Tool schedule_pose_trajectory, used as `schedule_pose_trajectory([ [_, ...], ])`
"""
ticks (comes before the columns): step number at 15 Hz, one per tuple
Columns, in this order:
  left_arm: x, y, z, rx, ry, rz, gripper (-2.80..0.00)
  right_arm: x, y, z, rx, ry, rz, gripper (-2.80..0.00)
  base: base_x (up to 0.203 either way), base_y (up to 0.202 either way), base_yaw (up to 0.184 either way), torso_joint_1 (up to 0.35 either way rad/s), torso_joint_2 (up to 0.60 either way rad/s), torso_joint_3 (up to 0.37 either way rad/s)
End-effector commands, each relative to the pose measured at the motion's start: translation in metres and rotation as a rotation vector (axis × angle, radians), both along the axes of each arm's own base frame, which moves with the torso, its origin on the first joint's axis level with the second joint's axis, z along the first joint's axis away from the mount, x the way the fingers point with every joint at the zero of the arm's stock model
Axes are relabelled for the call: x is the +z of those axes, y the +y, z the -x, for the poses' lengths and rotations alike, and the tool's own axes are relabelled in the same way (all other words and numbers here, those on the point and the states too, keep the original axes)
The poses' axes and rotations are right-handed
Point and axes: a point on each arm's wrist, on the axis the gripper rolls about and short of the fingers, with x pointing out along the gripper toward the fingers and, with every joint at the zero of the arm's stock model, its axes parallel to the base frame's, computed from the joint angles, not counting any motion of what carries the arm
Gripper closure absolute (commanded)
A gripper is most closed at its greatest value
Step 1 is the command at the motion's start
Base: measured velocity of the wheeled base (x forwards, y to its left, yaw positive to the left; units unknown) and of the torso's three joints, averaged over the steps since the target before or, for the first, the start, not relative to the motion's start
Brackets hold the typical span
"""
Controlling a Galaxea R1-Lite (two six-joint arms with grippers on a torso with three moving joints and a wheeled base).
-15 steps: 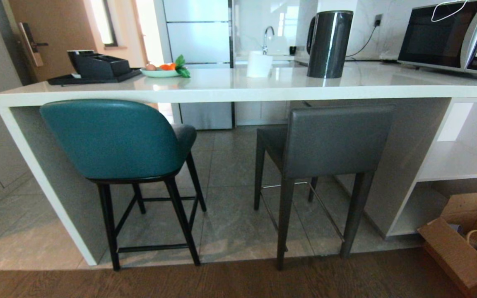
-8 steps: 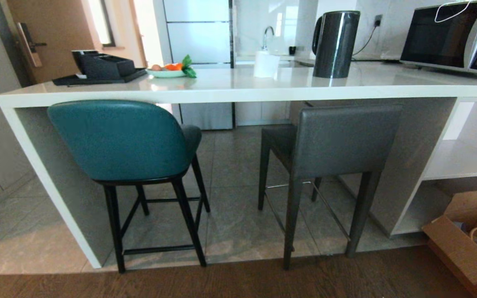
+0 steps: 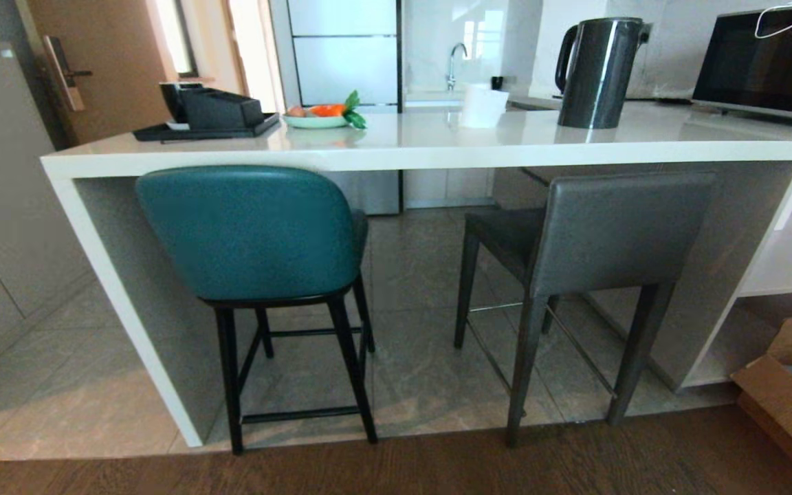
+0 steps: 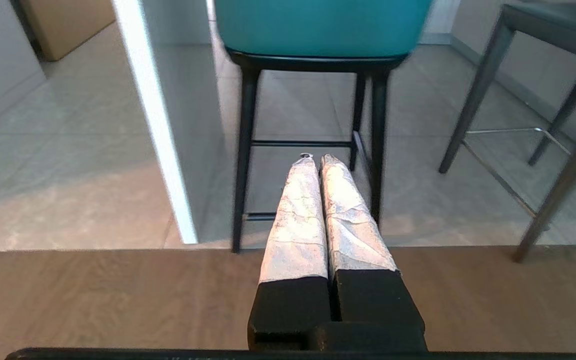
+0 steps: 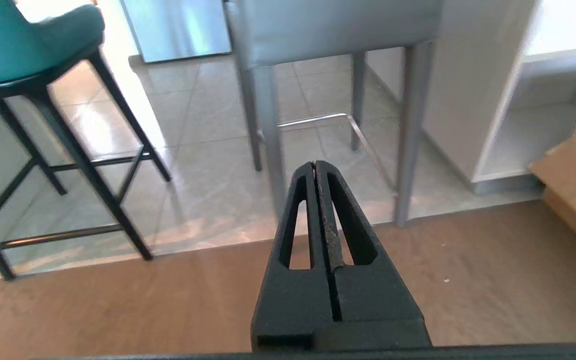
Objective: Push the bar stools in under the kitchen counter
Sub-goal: Pull the blue chair out from under the dining table
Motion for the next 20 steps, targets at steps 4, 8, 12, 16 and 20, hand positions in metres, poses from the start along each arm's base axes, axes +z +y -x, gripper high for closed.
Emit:
schedule_pose_trajectory([
  [4,-0.0012,0.0,-0.0005,0.001,0.005,0.001,0.0,-0.0008,0.0,-0.0003,0.0,0.004,-0.001,0.0,0.0,0.197,-0.001,0.003,0.0,0.004],
  [8,-0.0012,0.0,-0.0005,0.001,0.005,0.001,0.0,-0.0007,0.0,-0.0003,0.0,0.003,-0.002,0.0,0.0,0.196,-0.001,0.002,0.01,0.003],
  [12,-0.0012,0.0,-0.0005,0.001,0.005,0.001,0.0,-0.0008,0.0,-0.0004,0.0,0.004,-0.002,0.0,0.0,0.197,-0.002,0.002,0.0,-0.001],
  [16,-0.0012,0.0,-0.0005,0.001,0.005,0.001,0.0,-0.0008,0.0,-0.0003,0.0,0.003,-0.001,0.0,0.0,0.194,-0.002,0.004,0.0,0.004],
  [20,-0.0012,0.0,-0.0005,0.001,0.005,0.001,0.0,-0.0007,0.0,-0.0003,0.0,0.003,-0.002,0.0,0.0,0.189,-0.001,0.001,0.0,0.002],
])
